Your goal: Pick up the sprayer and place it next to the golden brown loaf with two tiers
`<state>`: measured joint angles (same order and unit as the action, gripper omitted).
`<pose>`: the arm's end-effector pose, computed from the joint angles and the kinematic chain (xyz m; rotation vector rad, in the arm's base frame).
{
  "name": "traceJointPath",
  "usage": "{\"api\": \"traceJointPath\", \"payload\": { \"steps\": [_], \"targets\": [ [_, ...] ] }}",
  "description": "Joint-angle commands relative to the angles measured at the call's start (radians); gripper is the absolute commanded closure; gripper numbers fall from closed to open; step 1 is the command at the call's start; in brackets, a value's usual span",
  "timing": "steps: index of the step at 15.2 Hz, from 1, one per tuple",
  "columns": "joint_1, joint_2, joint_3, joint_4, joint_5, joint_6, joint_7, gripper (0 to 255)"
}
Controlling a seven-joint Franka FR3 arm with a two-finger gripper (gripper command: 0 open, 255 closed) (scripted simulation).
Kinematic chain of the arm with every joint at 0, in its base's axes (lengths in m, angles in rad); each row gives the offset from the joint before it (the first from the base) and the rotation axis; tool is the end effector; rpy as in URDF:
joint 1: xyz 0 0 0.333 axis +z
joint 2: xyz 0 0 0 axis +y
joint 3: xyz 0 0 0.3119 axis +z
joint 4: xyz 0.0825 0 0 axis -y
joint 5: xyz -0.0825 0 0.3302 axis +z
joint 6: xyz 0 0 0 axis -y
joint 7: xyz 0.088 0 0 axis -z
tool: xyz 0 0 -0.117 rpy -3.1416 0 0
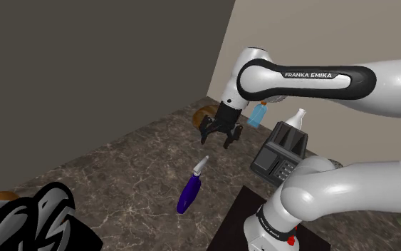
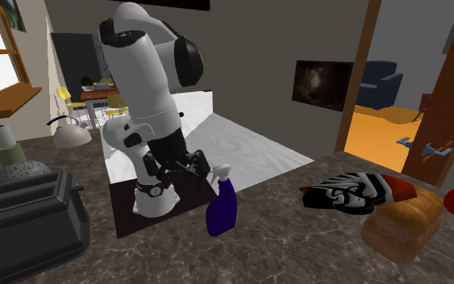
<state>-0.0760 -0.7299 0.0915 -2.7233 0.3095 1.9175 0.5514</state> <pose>0.2694 0.0288 0.4382 -2.7702 0.9773 0.1942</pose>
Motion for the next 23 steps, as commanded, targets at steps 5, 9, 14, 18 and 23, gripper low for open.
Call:
{"api": "traceJointPath", "payload": {
  "steps": [5,9,14,18,23],
  "targets": [
    [0.024,0.066,0.070,-0.147,0.185,0.174,0.190,0],
    [0.056,0.127,0.104,-0.192,0.276,0.274,0.233,0],
    [0.088,0.194,0.126,-0.219,0.333,0.370,0.211,0],
    [0.092,0.203,0.129,-0.221,0.340,0.381,0.208,0],
    [0.092,0.203,0.128,-0.221,0.340,0.381,0.208,255]
  ]
}}
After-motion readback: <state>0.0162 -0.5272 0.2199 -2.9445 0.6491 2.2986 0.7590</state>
